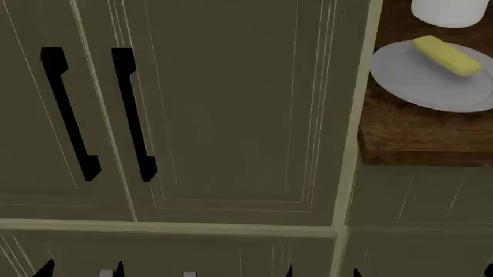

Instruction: Pick the butter stick from the counter and place it in the microwave.

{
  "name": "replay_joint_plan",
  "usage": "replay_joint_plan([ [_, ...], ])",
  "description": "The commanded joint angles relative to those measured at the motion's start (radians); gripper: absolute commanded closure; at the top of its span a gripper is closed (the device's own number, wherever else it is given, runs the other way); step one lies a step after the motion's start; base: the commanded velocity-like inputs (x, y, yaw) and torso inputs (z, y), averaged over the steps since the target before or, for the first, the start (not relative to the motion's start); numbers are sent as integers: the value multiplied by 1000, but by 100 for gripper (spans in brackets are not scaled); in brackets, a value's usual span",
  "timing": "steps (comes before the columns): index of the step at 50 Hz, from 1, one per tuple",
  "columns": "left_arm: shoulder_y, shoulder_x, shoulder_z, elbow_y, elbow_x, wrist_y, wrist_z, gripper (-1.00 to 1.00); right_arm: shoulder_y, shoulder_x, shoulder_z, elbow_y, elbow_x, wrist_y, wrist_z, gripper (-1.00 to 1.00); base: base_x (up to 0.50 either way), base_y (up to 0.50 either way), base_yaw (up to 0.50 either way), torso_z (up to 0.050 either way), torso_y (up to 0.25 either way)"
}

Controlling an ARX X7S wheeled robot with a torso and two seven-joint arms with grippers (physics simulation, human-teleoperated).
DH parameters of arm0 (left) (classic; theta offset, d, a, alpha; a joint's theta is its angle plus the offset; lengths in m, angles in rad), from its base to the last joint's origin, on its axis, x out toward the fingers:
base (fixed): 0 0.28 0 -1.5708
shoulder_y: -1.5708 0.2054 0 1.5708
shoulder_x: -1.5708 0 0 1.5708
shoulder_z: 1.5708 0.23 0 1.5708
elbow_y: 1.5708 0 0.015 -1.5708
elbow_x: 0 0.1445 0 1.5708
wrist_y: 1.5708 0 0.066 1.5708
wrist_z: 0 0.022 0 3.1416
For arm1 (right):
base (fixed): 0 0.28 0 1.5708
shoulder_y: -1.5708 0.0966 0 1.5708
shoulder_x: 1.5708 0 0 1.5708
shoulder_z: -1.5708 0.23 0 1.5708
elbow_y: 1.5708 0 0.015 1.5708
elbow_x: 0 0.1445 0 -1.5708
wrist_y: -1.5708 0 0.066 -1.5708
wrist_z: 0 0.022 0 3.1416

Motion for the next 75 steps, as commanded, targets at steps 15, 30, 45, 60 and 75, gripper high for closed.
replay_joint_plan([
  [15, 19, -55, 70, 23, -50, -12, -34, -100, 9, 47, -71, 8, 40, 9, 72, -100, 0, 0, 0, 0, 0],
  [30, 20, -56, 69, 25, -47, -10, -43, -100, 9, 49, -74, 7, 40, 11, 76, -100, 0, 0, 0, 0, 0],
  [45, 35, -78, 86, 82, -59, -27, -44, -100, -3, 70, -96, -22, 59, 13, 106, -100, 0, 0, 0, 3, 0],
  [60, 19, -115, 89, 239, -89, -122, -63, -100, -27, 110, -92, -183, 59, 76, 153, -100, 0, 0, 0, 50, 0],
  [75, -86, -149, 65, 392, -89, -216, -105, -100, -47, 154, -28, -488, 35, 143, 235, -100, 0, 0, 0, 50, 0],
])
